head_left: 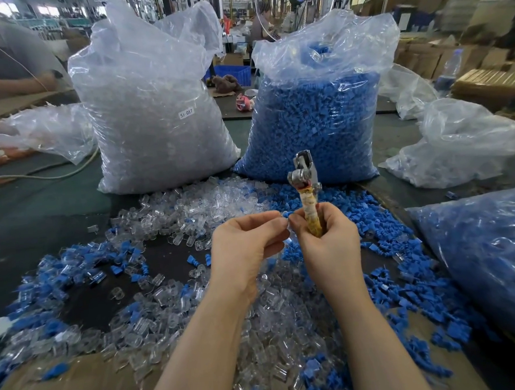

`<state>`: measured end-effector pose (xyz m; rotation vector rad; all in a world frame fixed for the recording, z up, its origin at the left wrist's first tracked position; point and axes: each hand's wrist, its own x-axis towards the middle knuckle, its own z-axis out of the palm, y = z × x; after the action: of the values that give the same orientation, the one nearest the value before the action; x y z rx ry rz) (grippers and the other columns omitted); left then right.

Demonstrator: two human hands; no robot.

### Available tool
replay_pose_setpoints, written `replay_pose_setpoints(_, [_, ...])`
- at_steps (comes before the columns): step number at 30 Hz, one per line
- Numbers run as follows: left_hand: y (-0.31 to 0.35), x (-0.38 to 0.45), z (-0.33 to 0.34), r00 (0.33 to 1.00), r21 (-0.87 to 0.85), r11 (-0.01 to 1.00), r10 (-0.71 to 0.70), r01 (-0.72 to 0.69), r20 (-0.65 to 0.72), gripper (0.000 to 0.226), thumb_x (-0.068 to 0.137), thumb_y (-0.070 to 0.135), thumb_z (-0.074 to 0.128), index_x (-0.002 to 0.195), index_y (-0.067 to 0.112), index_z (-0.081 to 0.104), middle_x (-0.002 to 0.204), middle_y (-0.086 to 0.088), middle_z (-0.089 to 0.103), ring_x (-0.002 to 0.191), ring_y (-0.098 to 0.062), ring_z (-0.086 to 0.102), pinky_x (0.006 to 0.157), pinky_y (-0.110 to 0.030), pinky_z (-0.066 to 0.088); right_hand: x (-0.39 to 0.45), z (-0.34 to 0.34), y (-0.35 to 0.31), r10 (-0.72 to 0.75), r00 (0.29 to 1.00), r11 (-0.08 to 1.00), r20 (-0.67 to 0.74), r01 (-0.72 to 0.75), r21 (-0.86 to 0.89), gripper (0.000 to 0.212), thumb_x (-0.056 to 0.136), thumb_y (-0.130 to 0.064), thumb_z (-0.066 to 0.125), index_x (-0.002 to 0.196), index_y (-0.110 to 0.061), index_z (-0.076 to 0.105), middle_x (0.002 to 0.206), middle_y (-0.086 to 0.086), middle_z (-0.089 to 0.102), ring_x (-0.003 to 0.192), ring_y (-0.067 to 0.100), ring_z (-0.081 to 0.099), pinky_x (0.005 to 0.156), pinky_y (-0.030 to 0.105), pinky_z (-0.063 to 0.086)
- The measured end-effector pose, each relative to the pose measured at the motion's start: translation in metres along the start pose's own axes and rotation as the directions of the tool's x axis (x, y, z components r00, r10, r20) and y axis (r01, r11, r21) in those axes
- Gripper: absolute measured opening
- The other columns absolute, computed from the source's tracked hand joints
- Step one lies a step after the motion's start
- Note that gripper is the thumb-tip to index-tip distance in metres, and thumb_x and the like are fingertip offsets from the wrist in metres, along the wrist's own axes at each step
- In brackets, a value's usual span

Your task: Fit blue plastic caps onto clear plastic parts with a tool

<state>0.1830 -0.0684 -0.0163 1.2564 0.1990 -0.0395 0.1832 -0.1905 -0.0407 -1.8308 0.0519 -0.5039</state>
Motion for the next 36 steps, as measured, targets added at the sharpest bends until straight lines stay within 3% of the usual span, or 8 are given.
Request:
replay_pose_setpoints(8, [0.000,-0.002,0.002,0.993,0.062,0.993,0.101,-0.098,-0.058,0.009,0.078,0.001,0.079,0.083,0.008,0.076,0.076,-0.008,0.076,0.069,-0.015,0.073,0.062,-0.020,0.057,-0.001,0.000,-0.001,-0.010,1.000,1.000,0.003,0.010,-0.014,0.007,0.089,-0.021,0.070,0.085,-0.021,0.064,0.072,-0.003,0.066,0.068,0.014,0.061,0.068,0.042,0.055])
replay_pose_setpoints(13, [-0.002,-0.004,0.006,0.974,0.208,0.958,0.214,-0.196,-0.067,0.013,0.077,0.002,0.080,0.080,0.014,0.077,0.072,-0.001,0.076,0.066,-0.010,0.072,0.063,-0.018,0.055,-0.002,0.001,0.000,-0.036,0.999,0.998,-0.019,0.035,-0.055,0.012,0.088,-0.025,0.070,0.080,-0.021,0.062,0.059,-0.012,0.055,0.053,0.004,0.048,0.054,0.031,0.040])
replay_pose_setpoints(16, [-0.002,-0.004,0.007,0.961,0.268,0.933,0.268,-0.241,-0.067,0.013,0.077,0.004,0.081,0.081,0.016,0.078,0.072,0.001,0.076,0.069,-0.012,0.073,0.068,-0.024,0.059,-0.001,0.002,-0.001,-0.027,0.999,0.998,-0.018,0.026,-0.057,0.013,0.087,-0.026,0.070,0.079,-0.022,0.062,0.057,-0.015,0.055,0.053,0.004,0.048,0.054,0.028,0.038])
replay_pose_setpoints(19, [-0.002,-0.003,0.006,0.952,0.313,0.912,0.298,-0.263,-0.070,0.015,0.077,0.005,0.081,0.078,0.020,0.078,0.073,0.003,0.076,0.073,-0.014,0.073,0.074,-0.030,0.061,0.000,0.002,-0.002,-0.010,1.000,0.999,0.011,0.010,-0.033,0.008,0.087,-0.024,0.070,0.082,-0.021,0.065,0.062,-0.009,0.060,0.055,0.005,0.051,0.056,0.037,0.045])
replay_pose_setpoints(25, [-0.005,0.000,0.003,0.943,0.344,0.901,0.317,-0.265,-0.103,0.011,0.076,0.009,0.083,0.080,0.018,0.077,0.073,0.004,0.075,0.073,-0.012,0.072,0.073,-0.027,0.060,0.000,-0.003,-0.008,0.042,0.989,0.998,0.143,-0.047,0.033,0.007,0.088,-0.015,0.067,0.085,-0.022,0.068,0.074,0.004,0.069,0.071,0.028,0.063,0.068,0.047,0.053])
replay_pose_setpoints(28, [-0.005,0.001,0.000,0.938,0.345,0.896,0.332,-0.280,-0.101,0.011,0.079,0.008,0.081,0.080,0.017,0.076,0.072,0.005,0.074,0.069,-0.006,0.070,0.067,-0.019,0.057,0.000,-0.007,-0.010,0.064,0.977,0.996,0.201,-0.074,0.044,0.015,0.088,-0.013,0.066,0.085,-0.028,0.068,0.079,0.010,0.069,0.076,0.032,0.063,0.068,0.045,0.054])
replay_pose_setpoints(32, [-0.002,0.005,-0.007,0.938,0.276,0.914,0.334,-0.297,-0.097,0.011,0.082,0.006,0.077,0.083,0.016,0.074,0.070,0.006,0.074,0.065,-0.001,0.067,0.063,-0.012,0.052,0.004,-0.020,-0.007,0.108,0.943,0.994,0.314,-0.107,-0.021,0.010,0.088,-0.017,0.066,0.083,-0.025,0.063,0.071,0.006,0.060,0.062,0.010,0.052,0.063,0.031,0.046])
replay_pose_setpoints(36, [0.002,0.008,-0.015,0.931,0.216,0.919,0.355,-0.331,-0.087,0.014,0.084,0.003,0.074,0.082,0.017,0.072,0.068,0.006,0.073,0.065,-0.003,0.068,0.063,-0.013,0.052,0.007,-0.030,-0.004,0.160,0.890,0.982,0.428,-0.099,-0.162,0.009,0.087,-0.018,0.067,0.087,-0.022,0.059,0.069,-0.007,0.054,0.057,0.005,0.047,0.062,0.031,0.042])
